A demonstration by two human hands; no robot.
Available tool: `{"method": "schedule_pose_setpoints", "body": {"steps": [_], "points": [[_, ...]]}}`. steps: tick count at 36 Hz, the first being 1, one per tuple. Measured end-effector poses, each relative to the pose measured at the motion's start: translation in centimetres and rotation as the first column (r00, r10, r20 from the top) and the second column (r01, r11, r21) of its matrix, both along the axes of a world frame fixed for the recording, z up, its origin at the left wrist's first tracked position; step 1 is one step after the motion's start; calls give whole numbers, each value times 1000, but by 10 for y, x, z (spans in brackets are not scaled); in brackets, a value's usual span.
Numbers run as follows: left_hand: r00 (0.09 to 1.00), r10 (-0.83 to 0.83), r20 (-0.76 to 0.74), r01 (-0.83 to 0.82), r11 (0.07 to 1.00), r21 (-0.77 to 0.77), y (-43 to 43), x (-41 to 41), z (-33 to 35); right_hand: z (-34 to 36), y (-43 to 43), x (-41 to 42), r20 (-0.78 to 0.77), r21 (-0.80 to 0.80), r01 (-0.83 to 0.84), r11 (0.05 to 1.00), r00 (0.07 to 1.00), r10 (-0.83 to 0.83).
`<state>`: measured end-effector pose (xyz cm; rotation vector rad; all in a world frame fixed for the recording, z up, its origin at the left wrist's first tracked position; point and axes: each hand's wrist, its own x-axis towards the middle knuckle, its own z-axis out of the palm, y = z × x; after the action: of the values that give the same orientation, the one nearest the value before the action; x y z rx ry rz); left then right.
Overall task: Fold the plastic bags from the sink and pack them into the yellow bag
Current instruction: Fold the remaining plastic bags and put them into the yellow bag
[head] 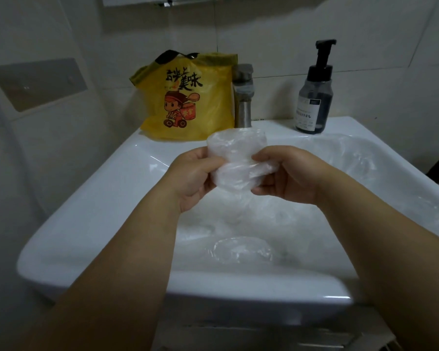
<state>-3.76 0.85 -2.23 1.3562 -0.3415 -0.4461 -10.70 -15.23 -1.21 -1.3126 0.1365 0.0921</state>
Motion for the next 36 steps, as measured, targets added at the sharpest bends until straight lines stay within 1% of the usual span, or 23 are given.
{"method": "schedule_pose_setpoints", "body": {"steps": [3, 6, 9, 12, 15, 19, 24, 26, 28, 29, 30, 31, 33, 35, 36], "points": [[1000, 29, 5, -29, 998, -56, 0, 1, 2, 0, 1, 1, 28, 29, -6, 1000, 1000, 5], [999, -28, -37, 23, 991, -133, 2, 1, 3, 1, 0, 1, 103, 71, 5, 997, 995, -13], [989, -134, -56, 130, 989, -67, 5, -3, 4, 2, -2, 1, 131, 126, 28, 992, 990, -44], [988, -142, -66, 141, 990, -33, 5, -7, 6, 3, -6, -1, 125, 144, 14, 989, 992, -32], [993, -102, -59, 98, 993, -67, 5, -6, 8, 5, -9, -3, 115, 146, -32, 989, 993, 15], [994, -98, -41, 93, 990, -107, 6, -5, 8, 8, -9, -5, 117, 178, -65, 982, 992, 44], [995, -94, -27, 90, 987, -130, 6, -7, 11, 9, -11, -6, 74, 312, -59, 948, 997, 37], [994, -91, -57, 81, 984, -158, 7, -8, 12, 10, -11, -8, 42, 368, -54, 928, 998, 41], [989, -91, -115, 69, 980, -188, 8, -9, 13, 11, -10, -8, 39, 345, -36, 938, 999, 24], [989, -78, -128, 55, 983, -174, 7, -8, 13, 11, -8, -8, 33, 311, -18, 950, 999, 8], [991, -55, -123, 39, 991, -125, 6, -9, 13, 11, -7, -8, 22, 270, -6, 963, 1000, 0], [996, -22, -92, 18, 999, -48, 4, -9, 11, 10, -5, -7, 9, 218, 6, 976, 1000, -8], [1000, 23, 21, -24, 996, 90, 1, -9, 8, 7, -2, -5, 11, 98, 31, 995, 999, -33], [993, 22, 114, -39, 989, 144, -1, -10, 5, 4, -1, -2, 13, 37, 92, 995, 996, -92], [990, 19, 140, -40, 988, 148, -1, -10, 5, 3, -1, 0, 11, 48, 127, 991, 992, -128]]}}
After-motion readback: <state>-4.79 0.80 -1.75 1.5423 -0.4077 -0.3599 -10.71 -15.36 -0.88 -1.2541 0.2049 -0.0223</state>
